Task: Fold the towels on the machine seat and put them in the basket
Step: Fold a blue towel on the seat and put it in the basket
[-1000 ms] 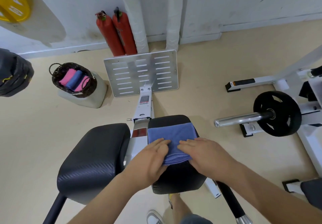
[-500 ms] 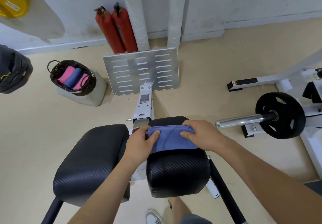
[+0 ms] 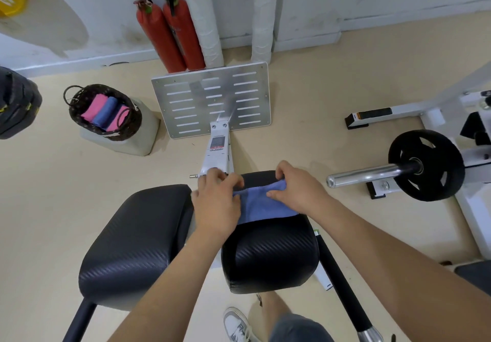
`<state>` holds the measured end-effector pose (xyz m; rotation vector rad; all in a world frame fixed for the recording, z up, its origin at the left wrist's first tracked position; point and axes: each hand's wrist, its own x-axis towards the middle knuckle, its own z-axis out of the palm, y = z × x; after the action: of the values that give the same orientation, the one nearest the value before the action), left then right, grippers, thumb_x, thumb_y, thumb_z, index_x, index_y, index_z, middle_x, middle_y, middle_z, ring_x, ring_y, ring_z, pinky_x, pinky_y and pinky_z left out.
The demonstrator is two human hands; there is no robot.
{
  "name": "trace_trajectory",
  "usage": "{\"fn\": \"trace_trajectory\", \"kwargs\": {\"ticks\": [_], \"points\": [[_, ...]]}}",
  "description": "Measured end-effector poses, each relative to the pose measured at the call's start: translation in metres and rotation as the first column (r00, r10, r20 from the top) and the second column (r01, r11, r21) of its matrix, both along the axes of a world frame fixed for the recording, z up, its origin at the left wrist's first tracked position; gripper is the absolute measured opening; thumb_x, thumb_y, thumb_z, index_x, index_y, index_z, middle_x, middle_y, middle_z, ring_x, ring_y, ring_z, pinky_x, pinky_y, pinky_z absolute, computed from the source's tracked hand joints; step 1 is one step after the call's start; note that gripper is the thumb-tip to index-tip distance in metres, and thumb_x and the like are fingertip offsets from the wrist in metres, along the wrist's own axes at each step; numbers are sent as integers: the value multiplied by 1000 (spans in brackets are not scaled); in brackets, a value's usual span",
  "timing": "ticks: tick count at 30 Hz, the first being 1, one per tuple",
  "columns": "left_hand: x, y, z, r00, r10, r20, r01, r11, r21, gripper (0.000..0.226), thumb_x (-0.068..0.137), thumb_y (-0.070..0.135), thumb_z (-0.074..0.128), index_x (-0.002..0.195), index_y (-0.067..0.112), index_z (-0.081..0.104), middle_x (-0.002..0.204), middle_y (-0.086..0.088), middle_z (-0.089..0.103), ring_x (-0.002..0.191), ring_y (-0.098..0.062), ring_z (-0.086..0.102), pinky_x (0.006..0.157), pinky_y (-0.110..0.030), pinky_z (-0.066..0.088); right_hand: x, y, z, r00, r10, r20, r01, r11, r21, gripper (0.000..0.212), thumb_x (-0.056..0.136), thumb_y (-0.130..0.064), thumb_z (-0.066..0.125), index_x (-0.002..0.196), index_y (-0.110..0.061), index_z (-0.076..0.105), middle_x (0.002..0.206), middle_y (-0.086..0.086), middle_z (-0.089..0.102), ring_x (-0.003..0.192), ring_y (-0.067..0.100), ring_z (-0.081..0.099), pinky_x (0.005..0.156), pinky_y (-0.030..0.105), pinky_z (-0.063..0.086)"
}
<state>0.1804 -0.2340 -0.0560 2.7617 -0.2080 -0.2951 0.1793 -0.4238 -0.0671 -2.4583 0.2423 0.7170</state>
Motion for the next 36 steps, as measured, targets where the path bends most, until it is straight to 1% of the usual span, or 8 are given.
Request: {"fn": "trace_trajectory", "kwargs": {"ticks": [4, 10, 16, 22, 25, 28, 31, 36], "points": [[0, 0, -11, 851, -499, 162, 481, 866, 138, 23, 62, 7, 73, 83, 17, 72, 82, -2, 65, 78, -27, 59, 64, -37, 48, -5, 2, 1, 989, -41, 139, 53, 995, -85, 46, 74, -40, 75, 102, -24, 42, 106, 2, 39, 86, 21, 51, 75, 36, 47], [-6, 10, 3, 840, -542, 3, 534, 829, 162, 40, 76, 34, 43, 105, 18, 66, 93, 3, 69, 73, -21, 63, 56, -25, 33, -28, 15, -5, 785, 393, 478, -224, 900, -373, 11, 75, -18, 68, 84, -23, 65, 91, -3, 59, 88, 22, 56, 77, 36, 31], [-7, -6, 10, 835, -538, -110, 538, 761, 363, 42, 85, 25, 50, 125, 15, 49, 110, -2, 61, 88, -26, 63, 59, -30, 36, -43, -17, 2, 914, 360, 189, -354, 933, -63, 54, 89, -40, 56, 138, -22, 46, 139, -5, 51, 125, 16, 49, 103, 34, 39], [6, -25, 14, 879, -435, -196, 477, 778, 410, 28, 87, 22, 54, 112, 14, 48, 105, -6, 63, 93, -28, 62, 63, -32, 37, -28, -5, 4, 984, 99, 148, -118, 985, 126, 43, 72, -8, 62, 113, -22, 63, 105, -1, 66, 97, 21, 60, 83, 31, 48], [8, -17, 33, 915, -334, -225, 380, 901, 209, 29, 80, 31, 60, 105, 17, 54, 96, -3, 65, 86, -26, 61, 63, -30, 41, -31, -7, 24, 986, -155, 67, 128, 945, 301, 34, 70, -10, 66, 99, -26, 65, 94, -2, 69, 88, 15, 62, 79, 30, 52], [-1, 2, 69, 896, -208, -392, 142, 971, -191, 24, 71, 33, 66, 91, 21, 62, 84, 2, 67, 77, -20, 62, 69, -34, 53, -46, -11, 65, 908, -399, -126, 385, 683, 621, 22, 81, -13, 67, 103, -11, 66, 96, 7, 69, 89, 17, 63, 82, 32, 49], [-32, 22, 105, 816, -149, -558, -173, 859, -482, 16, 77, 20, 69, 91, 14, 66, 87, -8, 71, 78, -20, 65, 74, -38, 55, -69, 2, 110, 907, -334, -257, 388, 423, 819, 37, 86, -21, 67, 118, -3, 60, 110, 10, 68, 105, 22, 64, 94, 37, 49], [-107, 72, 155, 760, -113, -640, -504, 519, -690, 24, 86, 10, 66, 110, 8, 61, 103, -10, 72, 91, -22, 70, 75, -33, 57, -114, 69, 168, 919, -361, -160, 318, 435, 843, 59, 74, -17, 80, 127, -19, 54, 120, 5, 67, 111, 23, 64, 95, 43, 52]]}}
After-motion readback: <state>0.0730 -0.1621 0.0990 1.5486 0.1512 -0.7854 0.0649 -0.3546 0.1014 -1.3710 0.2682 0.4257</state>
